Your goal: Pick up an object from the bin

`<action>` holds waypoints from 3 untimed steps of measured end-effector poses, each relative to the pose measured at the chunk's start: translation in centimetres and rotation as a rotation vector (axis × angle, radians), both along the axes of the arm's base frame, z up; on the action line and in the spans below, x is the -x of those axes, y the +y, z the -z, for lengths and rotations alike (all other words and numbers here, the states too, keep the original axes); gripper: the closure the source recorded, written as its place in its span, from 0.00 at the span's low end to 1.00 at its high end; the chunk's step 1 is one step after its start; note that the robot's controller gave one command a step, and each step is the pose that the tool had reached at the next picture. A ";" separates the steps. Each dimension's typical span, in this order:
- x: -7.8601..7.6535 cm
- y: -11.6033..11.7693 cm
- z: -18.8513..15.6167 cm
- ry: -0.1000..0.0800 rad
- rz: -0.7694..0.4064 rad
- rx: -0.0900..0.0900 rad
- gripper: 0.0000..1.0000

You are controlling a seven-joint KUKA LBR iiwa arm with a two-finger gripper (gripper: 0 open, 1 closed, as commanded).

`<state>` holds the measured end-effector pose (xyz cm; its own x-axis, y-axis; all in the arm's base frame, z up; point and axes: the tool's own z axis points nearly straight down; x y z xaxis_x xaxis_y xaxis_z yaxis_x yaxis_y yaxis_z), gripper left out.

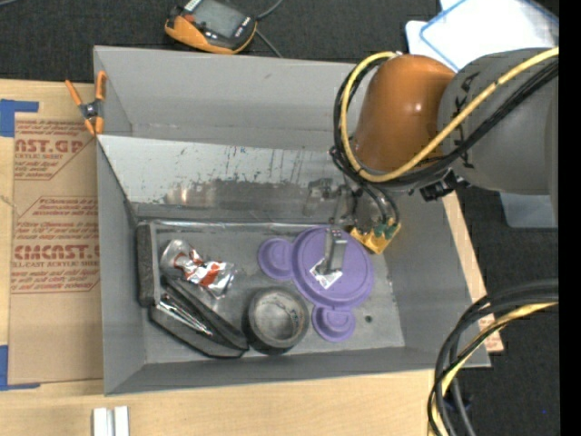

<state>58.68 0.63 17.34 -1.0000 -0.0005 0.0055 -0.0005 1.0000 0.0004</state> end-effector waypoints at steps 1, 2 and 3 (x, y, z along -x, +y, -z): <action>-0.2 0.0 -0.5 -0.008 0.000 0.000 0.00; 3.6 8.0 10.7 0.000 -0.162 -0.003 0.00; 2.7 8.3 4.4 -0.019 -0.182 0.001 0.00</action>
Offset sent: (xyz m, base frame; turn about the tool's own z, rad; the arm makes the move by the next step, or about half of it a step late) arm -0.0338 0.0770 -0.1034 -0.1565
